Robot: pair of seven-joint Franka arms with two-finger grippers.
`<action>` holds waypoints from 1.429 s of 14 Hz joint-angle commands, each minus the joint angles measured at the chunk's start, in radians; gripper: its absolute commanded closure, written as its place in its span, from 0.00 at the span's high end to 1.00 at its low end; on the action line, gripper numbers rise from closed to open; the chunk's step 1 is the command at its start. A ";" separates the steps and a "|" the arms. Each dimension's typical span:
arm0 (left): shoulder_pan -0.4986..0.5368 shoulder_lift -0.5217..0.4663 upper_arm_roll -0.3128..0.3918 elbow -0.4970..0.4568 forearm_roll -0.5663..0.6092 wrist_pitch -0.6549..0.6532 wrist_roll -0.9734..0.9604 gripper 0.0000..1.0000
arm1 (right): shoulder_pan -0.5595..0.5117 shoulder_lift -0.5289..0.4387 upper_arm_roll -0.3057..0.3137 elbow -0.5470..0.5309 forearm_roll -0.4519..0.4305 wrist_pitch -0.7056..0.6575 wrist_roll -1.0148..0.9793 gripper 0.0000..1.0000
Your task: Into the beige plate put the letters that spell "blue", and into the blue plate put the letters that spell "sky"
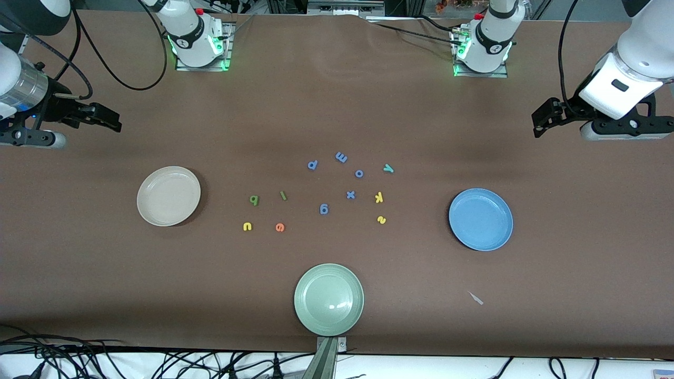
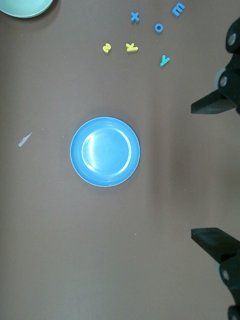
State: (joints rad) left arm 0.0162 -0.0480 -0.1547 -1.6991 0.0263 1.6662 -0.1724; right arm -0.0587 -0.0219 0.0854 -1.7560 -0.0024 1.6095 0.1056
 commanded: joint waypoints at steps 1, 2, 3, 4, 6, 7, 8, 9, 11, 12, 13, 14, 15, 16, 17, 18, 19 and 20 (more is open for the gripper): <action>-0.001 0.008 0.000 0.018 0.000 -0.002 0.013 1.00 | -0.001 -0.001 0.005 0.009 0.001 -0.016 0.008 1.00; -0.001 0.008 0.000 0.018 0.000 -0.002 0.013 1.00 | -0.001 -0.001 0.005 0.009 0.001 -0.017 0.008 1.00; -0.002 0.008 0.000 0.018 0.000 -0.002 0.013 1.00 | -0.001 -0.001 0.005 0.007 0.001 -0.017 0.008 1.00; -0.002 0.008 0.000 0.018 0.000 -0.002 0.013 1.00 | -0.001 -0.001 0.005 0.007 0.001 -0.017 0.008 1.00; -0.002 0.008 0.000 0.018 0.000 -0.002 0.011 1.00 | -0.001 -0.001 0.005 0.009 0.001 -0.019 0.008 1.00; -0.002 0.008 0.000 0.018 0.000 -0.002 0.011 1.00 | -0.001 -0.001 0.005 0.009 0.001 -0.017 0.008 1.00; -0.002 0.008 0.000 0.018 0.000 -0.002 0.011 1.00 | -0.001 -0.001 0.007 0.009 0.001 -0.017 0.008 1.00; -0.002 0.008 0.000 0.018 0.000 -0.002 0.011 1.00 | -0.001 -0.001 0.007 0.007 0.001 -0.017 0.008 1.00; -0.002 0.008 0.000 0.018 0.000 -0.002 0.011 1.00 | -0.001 -0.001 0.007 0.007 0.001 -0.017 0.008 1.00; -0.002 0.008 0.000 0.018 0.000 -0.002 0.011 1.00 | -0.001 -0.001 0.005 0.007 0.001 -0.020 0.006 1.00; -0.002 0.008 0.000 0.018 0.000 -0.002 0.011 1.00 | -0.001 0.000 0.007 0.007 0.001 -0.031 0.006 1.00; -0.001 0.008 0.000 0.018 0.000 -0.002 0.011 1.00 | -0.001 0.002 0.007 0.007 0.001 -0.034 0.006 1.00; -0.001 0.008 0.000 0.018 0.000 -0.002 0.011 1.00 | -0.001 0.000 0.007 0.007 0.001 -0.034 0.006 1.00; -0.001 0.008 0.000 0.018 0.000 -0.002 0.011 1.00 | -0.001 0.002 0.011 0.009 0.001 -0.034 0.006 1.00; -0.002 0.008 0.000 0.018 0.000 -0.002 0.011 1.00 | -0.001 0.002 0.011 0.009 0.001 -0.034 0.006 1.00; -0.002 0.008 0.000 0.018 0.000 -0.002 0.011 1.00 | -0.001 0.002 0.011 0.009 0.001 -0.034 0.006 1.00; -0.001 0.008 0.000 0.018 0.000 -0.002 0.011 1.00 | -0.001 0.002 0.011 0.009 0.001 -0.034 0.006 1.00; -0.001 0.008 0.000 0.018 0.000 -0.002 0.011 1.00 | -0.001 0.002 0.011 0.009 0.001 -0.033 0.006 1.00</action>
State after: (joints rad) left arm 0.0162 -0.0479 -0.1547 -1.6991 0.0263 1.6662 -0.1723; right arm -0.0585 -0.0217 0.0916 -1.7560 -0.0024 1.5896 0.1057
